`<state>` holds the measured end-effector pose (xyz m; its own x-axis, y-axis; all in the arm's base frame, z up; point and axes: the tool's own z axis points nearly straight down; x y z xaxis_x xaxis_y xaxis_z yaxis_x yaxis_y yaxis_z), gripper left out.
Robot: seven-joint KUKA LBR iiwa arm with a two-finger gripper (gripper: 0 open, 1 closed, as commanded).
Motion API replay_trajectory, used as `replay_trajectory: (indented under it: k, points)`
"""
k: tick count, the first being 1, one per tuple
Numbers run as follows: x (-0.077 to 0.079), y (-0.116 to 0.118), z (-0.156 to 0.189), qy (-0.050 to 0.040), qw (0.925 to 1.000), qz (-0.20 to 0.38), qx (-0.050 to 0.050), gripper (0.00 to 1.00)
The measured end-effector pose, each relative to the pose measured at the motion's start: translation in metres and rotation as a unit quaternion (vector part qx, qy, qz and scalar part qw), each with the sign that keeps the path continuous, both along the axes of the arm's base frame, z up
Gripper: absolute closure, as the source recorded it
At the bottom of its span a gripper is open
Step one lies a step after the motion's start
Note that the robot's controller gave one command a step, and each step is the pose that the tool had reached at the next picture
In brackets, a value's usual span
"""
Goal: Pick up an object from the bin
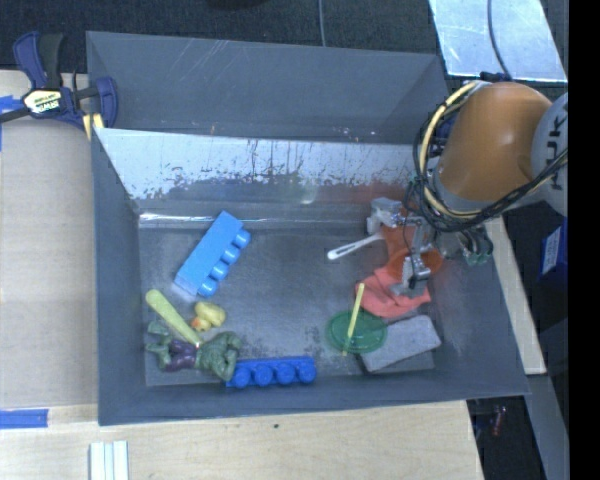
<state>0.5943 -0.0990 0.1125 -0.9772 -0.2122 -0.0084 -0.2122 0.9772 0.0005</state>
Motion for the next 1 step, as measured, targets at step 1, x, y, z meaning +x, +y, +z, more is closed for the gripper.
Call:
replay_trajectory:
  k: [1]
  points:
    - [-0.0001, 0.0004, -0.0003, 0.0002, 1.0, 0.0, 0.0, 1.0]
